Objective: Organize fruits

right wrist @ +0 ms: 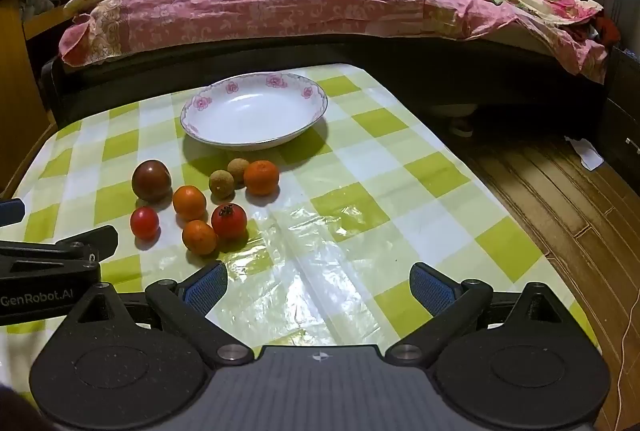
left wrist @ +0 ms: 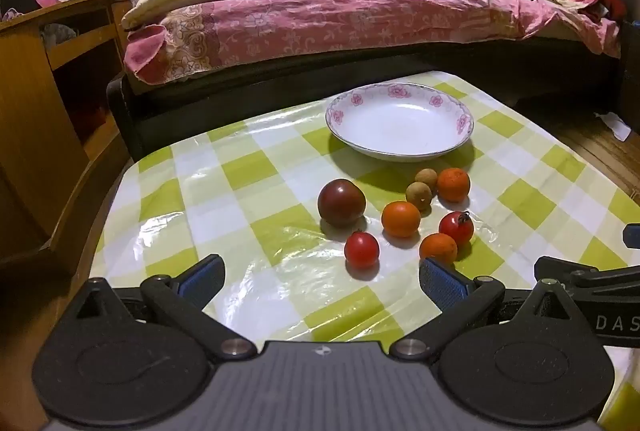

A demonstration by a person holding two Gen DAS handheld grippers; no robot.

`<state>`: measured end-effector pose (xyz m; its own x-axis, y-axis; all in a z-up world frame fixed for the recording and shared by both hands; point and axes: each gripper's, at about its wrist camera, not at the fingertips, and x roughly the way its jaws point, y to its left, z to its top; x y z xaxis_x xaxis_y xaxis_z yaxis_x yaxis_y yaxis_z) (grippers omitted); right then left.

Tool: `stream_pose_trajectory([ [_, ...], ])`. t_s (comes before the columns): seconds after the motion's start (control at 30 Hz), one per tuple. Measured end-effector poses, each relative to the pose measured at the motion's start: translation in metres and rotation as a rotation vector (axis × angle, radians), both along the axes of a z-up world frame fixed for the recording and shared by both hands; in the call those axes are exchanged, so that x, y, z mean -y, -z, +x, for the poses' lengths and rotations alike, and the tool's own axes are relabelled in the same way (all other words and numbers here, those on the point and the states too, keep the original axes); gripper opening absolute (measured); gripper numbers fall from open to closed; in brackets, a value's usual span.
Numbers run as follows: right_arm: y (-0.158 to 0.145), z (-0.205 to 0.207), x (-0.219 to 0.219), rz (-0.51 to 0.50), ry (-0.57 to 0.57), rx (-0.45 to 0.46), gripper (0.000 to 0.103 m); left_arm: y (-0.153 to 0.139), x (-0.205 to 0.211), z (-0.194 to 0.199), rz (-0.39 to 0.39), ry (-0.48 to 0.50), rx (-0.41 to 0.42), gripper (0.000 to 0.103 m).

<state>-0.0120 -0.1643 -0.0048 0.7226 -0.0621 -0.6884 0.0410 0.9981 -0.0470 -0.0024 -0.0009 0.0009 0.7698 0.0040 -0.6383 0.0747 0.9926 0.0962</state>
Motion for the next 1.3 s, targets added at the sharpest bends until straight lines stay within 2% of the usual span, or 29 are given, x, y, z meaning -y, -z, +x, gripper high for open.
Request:
stream_pose_trajectory([
  [0.1,-0.002,0.001,0.0,-0.001,0.0,0.001,0.093,0.003,0.001,0.002,0.009,-0.001,-0.02,0.103],
  [1.3,0.009,0.004,-0.003,-0.004,-0.024,-0.047,0.091,0.009,0.001,0.004,0.015,0.034,-0.026,0.103],
])
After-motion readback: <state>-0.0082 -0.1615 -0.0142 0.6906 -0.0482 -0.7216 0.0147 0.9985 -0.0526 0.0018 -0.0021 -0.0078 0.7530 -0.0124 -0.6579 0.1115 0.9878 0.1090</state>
